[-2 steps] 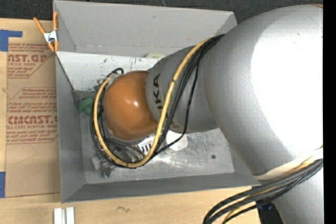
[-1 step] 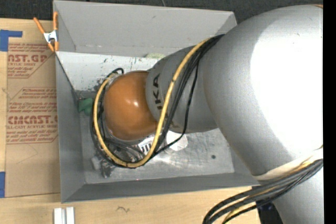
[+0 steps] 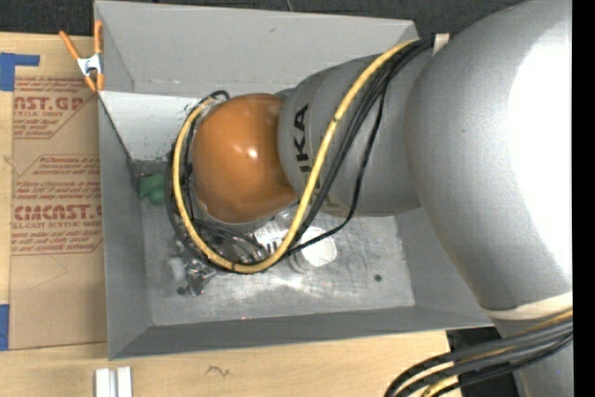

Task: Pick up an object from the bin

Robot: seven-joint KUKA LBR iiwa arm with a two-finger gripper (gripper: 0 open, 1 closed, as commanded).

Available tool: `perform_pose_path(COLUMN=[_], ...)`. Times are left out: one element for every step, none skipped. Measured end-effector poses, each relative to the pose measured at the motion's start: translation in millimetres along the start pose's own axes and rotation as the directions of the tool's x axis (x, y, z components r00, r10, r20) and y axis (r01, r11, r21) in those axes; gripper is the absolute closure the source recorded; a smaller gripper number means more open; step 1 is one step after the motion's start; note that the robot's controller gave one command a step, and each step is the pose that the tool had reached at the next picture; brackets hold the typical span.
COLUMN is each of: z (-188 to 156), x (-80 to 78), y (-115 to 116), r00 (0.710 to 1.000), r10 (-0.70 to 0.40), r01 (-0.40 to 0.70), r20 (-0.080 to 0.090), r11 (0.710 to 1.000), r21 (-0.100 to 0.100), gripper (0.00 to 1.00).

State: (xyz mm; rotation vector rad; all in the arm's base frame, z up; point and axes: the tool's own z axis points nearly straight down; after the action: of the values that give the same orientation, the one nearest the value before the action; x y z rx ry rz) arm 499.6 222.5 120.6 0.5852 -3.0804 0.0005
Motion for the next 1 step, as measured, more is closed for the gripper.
perform_pose_path(z=[-45.2], x=[5.7], y=[16.3], r00=[0.999], r10=[0.043], r01=[-0.043], r20=[0.006], r11=[0.999], r21=[-0.001], gripper=[1.00])
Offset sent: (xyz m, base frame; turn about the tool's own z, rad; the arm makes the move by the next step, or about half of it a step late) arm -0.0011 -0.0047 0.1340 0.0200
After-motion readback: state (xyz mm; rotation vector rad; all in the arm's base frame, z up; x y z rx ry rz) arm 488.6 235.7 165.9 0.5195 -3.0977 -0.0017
